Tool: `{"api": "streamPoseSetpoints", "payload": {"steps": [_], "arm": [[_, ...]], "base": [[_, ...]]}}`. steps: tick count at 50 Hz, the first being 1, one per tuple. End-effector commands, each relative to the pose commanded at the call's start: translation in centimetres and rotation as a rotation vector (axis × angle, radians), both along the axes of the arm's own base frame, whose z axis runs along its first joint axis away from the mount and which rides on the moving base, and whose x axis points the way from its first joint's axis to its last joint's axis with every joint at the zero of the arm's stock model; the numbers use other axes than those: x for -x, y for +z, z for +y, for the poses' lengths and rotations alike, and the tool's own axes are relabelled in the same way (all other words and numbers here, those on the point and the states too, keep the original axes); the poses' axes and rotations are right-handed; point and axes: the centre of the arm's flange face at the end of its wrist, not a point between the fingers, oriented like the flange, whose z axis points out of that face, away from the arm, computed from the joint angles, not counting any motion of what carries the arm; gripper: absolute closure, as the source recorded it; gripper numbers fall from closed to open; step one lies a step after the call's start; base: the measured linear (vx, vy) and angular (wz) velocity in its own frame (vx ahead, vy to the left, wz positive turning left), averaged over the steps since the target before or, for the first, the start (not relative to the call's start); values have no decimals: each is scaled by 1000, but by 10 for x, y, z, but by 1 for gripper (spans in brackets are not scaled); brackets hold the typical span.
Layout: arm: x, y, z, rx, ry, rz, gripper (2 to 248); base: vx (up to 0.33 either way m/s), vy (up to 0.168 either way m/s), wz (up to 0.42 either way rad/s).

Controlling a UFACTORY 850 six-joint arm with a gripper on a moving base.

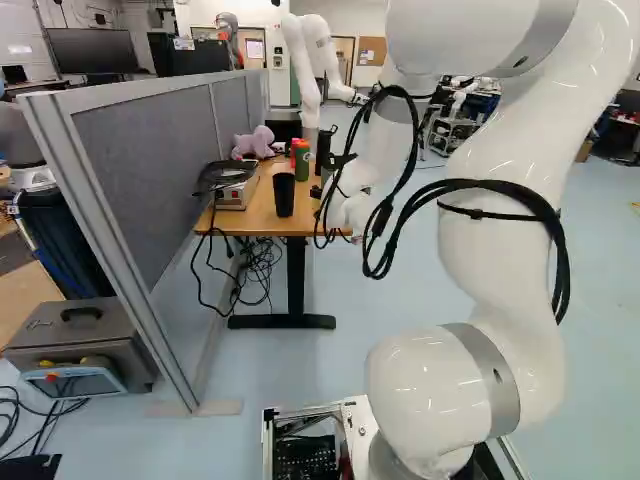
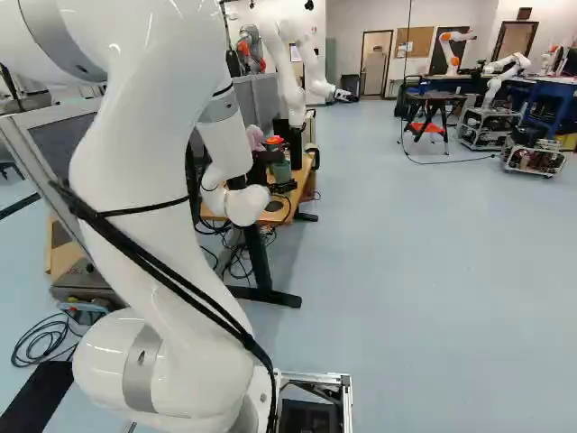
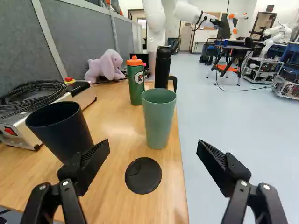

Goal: Place the green cup on the table

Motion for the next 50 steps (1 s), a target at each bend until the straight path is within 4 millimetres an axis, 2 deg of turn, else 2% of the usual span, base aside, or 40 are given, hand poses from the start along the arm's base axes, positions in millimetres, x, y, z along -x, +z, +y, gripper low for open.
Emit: {"api": "streamPoseSetpoints", "payload": {"steps": [26,50], "arm": [[26,10,-2,0,-3,11,3],[73,22,-6,1,-10,31,3]], "base": [[0,0,0],[0,0,0]]}}
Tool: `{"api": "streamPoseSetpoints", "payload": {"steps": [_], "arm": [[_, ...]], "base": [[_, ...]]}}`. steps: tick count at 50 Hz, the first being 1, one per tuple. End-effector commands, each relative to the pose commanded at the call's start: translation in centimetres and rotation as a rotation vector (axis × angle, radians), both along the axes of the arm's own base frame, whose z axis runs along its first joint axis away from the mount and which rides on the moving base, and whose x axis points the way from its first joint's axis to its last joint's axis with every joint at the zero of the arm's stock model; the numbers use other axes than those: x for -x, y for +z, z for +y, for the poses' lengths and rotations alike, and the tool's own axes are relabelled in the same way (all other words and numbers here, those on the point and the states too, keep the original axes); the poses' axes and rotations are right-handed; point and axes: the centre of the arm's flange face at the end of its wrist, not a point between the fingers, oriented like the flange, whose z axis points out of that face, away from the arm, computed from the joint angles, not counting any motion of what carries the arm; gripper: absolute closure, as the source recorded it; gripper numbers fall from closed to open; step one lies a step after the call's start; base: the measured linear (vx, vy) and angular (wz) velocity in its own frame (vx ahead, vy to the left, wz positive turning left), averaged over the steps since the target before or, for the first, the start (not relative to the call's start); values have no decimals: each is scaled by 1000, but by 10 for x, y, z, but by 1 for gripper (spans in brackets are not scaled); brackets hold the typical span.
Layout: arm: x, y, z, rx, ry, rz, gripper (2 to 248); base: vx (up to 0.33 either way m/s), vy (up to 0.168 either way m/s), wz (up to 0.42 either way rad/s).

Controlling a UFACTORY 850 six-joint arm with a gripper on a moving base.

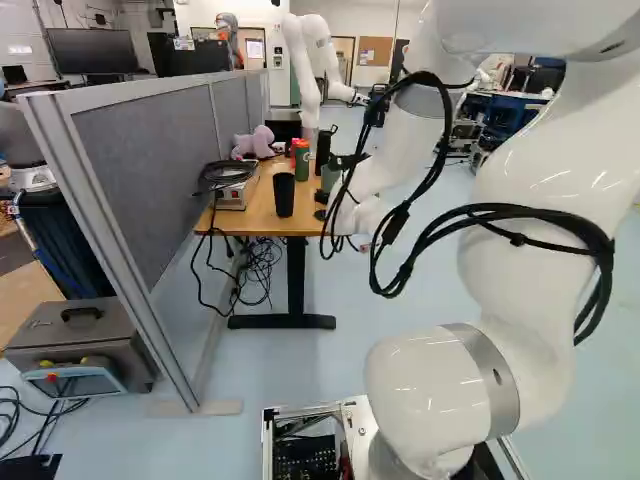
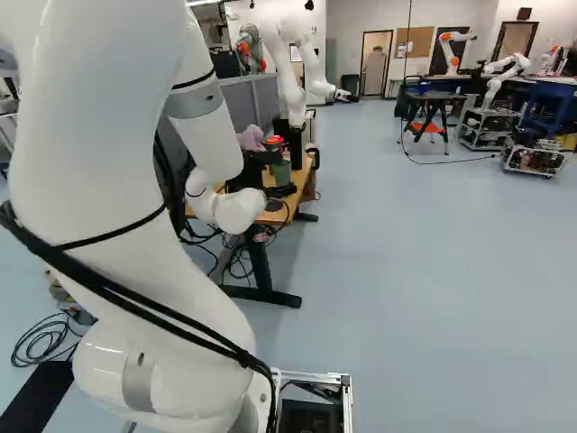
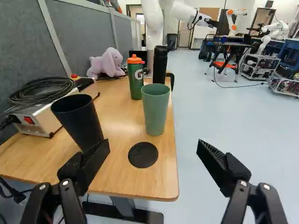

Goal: Place the green cup on the table

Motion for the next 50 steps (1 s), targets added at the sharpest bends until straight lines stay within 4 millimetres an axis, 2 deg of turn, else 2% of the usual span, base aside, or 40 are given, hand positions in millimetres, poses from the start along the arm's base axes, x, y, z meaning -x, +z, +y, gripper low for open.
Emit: {"api": "streamPoseSetpoints", "payload": {"steps": [25,50], "arm": [[64,4,-4,0,-8,27,3],[106,0,-6,0,-14,44,3]], "base": [[0,0,0],[0,0,0]]}}
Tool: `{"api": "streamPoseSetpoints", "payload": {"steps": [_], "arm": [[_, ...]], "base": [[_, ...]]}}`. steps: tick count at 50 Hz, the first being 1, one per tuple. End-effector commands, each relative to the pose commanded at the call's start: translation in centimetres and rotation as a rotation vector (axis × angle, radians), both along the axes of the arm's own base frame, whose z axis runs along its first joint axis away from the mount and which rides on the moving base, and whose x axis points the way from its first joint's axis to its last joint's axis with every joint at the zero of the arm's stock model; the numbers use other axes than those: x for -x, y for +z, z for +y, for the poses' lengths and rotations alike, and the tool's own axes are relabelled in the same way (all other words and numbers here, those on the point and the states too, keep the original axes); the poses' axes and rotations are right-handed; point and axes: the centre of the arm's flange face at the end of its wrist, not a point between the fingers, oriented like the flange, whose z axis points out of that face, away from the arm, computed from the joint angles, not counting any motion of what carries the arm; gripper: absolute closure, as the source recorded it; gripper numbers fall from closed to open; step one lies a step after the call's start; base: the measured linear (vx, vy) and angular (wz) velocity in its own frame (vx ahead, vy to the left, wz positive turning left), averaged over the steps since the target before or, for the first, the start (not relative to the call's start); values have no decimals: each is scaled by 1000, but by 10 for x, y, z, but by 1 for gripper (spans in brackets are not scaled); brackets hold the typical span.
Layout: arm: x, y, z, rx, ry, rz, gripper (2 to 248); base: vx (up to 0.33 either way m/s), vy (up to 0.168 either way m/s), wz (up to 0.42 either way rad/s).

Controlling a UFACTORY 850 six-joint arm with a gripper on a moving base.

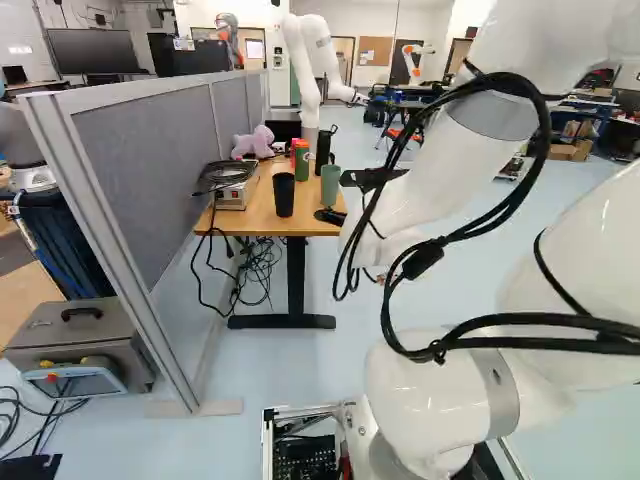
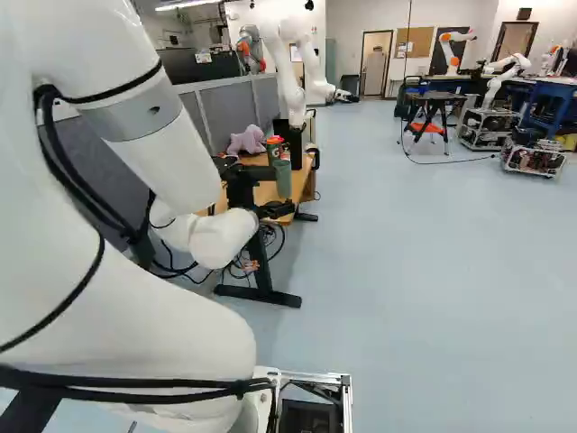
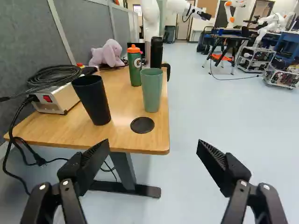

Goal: Place the green cup on the table

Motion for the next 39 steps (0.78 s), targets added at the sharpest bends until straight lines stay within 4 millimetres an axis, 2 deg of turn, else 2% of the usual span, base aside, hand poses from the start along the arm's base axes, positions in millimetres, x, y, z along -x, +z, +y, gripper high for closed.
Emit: {"api": "streamPoseSetpoints", "payload": {"steps": [19,39], "arm": [[16,-3,-1,0,-2,7,3],[19,-4,-1,0,-2,8,3]], "base": [[0,0,0],[0,0,0]]}}
